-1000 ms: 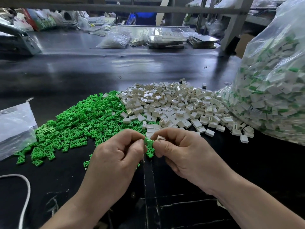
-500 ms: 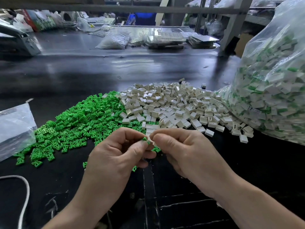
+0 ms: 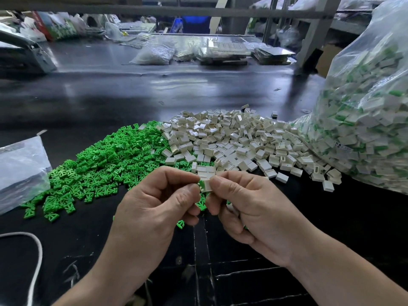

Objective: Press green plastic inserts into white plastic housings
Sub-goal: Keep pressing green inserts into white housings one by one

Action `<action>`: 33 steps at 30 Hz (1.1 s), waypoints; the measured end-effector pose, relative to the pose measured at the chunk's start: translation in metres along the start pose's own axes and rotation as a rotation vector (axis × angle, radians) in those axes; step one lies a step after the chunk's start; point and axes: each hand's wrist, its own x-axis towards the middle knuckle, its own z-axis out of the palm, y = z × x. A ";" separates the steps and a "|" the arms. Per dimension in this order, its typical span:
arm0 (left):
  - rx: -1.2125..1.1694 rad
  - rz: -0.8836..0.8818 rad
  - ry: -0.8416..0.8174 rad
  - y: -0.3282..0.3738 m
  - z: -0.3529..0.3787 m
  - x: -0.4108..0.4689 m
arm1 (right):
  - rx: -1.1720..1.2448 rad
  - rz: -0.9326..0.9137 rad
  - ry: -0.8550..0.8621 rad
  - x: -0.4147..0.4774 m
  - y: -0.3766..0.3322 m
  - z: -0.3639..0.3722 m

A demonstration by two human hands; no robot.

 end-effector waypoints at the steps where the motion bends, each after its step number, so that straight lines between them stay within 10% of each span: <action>1: 0.026 0.010 0.002 0.000 0.000 0.000 | -0.052 -0.018 0.018 0.000 0.000 0.000; 7: 0.031 -0.004 -0.020 0.003 0.000 -0.001 | -0.145 -0.071 0.019 -0.001 0.001 -0.002; 16: -0.707 -0.377 -0.349 0.005 0.004 0.001 | 0.012 0.047 -0.148 -0.003 -0.002 -0.003; 33: -0.701 -0.273 -0.238 0.003 0.014 0.000 | 0.170 0.034 -0.109 -0.003 0.006 0.012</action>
